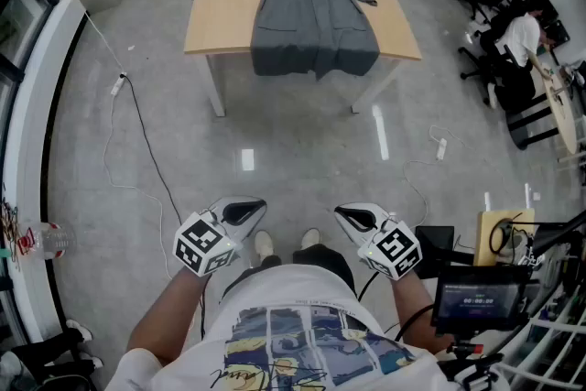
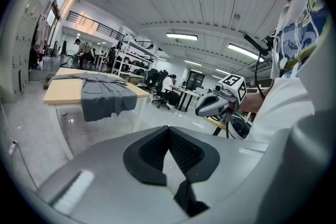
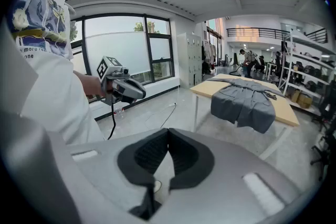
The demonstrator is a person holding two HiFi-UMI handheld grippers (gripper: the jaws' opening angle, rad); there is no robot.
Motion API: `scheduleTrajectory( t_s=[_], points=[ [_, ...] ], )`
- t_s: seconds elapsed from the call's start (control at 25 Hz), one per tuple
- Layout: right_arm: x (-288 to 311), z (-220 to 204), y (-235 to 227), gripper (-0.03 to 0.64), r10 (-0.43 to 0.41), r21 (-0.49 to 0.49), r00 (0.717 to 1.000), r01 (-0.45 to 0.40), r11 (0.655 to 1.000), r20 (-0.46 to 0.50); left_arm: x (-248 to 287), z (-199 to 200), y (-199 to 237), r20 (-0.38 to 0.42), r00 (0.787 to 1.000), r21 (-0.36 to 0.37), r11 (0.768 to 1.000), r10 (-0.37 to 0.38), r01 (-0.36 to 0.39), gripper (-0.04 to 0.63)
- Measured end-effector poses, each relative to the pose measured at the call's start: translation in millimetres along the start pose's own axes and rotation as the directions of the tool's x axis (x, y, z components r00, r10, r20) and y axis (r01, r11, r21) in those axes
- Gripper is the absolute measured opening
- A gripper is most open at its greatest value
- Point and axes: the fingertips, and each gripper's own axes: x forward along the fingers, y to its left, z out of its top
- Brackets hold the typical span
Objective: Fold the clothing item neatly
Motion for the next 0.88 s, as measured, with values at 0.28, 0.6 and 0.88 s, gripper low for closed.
scheduleTrajectory(
  t_s=[0.28,0.6,0.88],
  points=[
    [4.0,4.6,2.3,0.003,0.004,-0.009,1.0,-0.004,1.0,-0.002,-3.7,3.5,1.1,0.01,1.0,-0.01,1.0,0.001,-0.001,0.008],
    [13.8,8.8,2.3,0.003,0.017,0.057,1.0,-0.017,0.998,0.006,-6.4,3.8,2.5,0.018,1.0,-0.01,1.0,-0.006,0.006,0.008],
    [17.3,13.6,-4.0,0.012,0.005,0.079,1.0,-0.007,0.997,0.025,-3.2,0.2,5.1,0.019,1.0,-0.027,1.0,-0.013,0.013,0.007]
  ],
)
